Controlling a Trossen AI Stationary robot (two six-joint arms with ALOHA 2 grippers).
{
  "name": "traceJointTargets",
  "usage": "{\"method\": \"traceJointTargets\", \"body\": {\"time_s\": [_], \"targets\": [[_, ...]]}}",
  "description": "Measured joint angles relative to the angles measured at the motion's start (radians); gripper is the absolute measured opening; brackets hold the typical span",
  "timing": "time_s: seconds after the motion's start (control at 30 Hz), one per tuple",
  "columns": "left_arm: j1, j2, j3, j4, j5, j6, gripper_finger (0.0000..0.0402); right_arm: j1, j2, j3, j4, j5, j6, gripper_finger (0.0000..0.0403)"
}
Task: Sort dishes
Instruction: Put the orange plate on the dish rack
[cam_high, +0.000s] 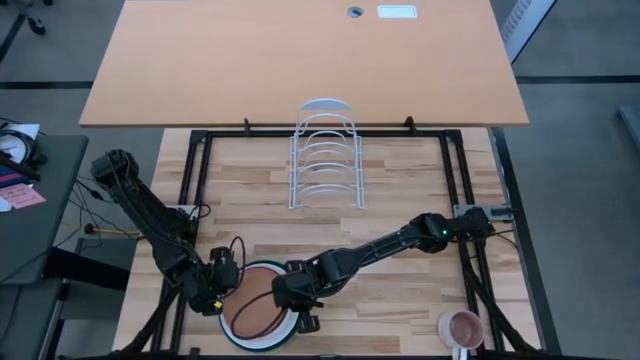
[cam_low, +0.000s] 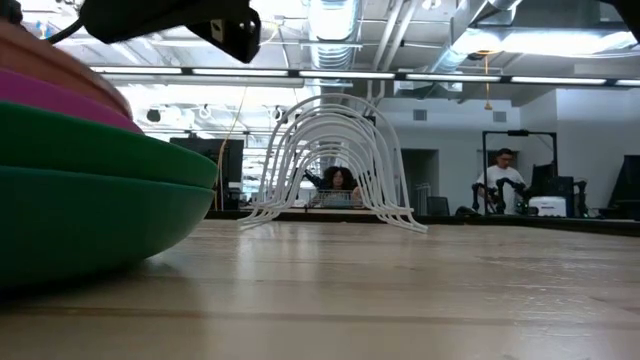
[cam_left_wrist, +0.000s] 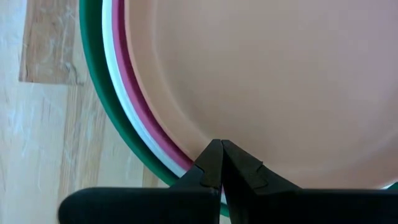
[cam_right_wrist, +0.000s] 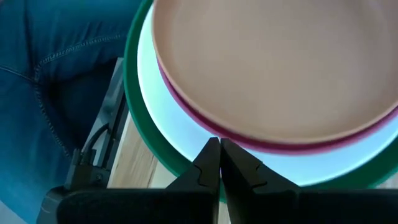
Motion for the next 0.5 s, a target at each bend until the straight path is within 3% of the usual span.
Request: {"method": "traceJointTargets", "body": {"time_s": [0.17, 0.5], "targets": [[0.000, 0.000, 0.000, 0.000, -0.013, 0.003, 0.0000, 0.007, 0.000, 0.000, 0.024, 0.000, -0.045, 0.0025], [0.000, 0.000, 0.000, 0.000, -0.021, 0.011, 0.0000, 0.015, 0.010, -0.001, 0.060, -0.005, -0.062, 0.0085]]}}
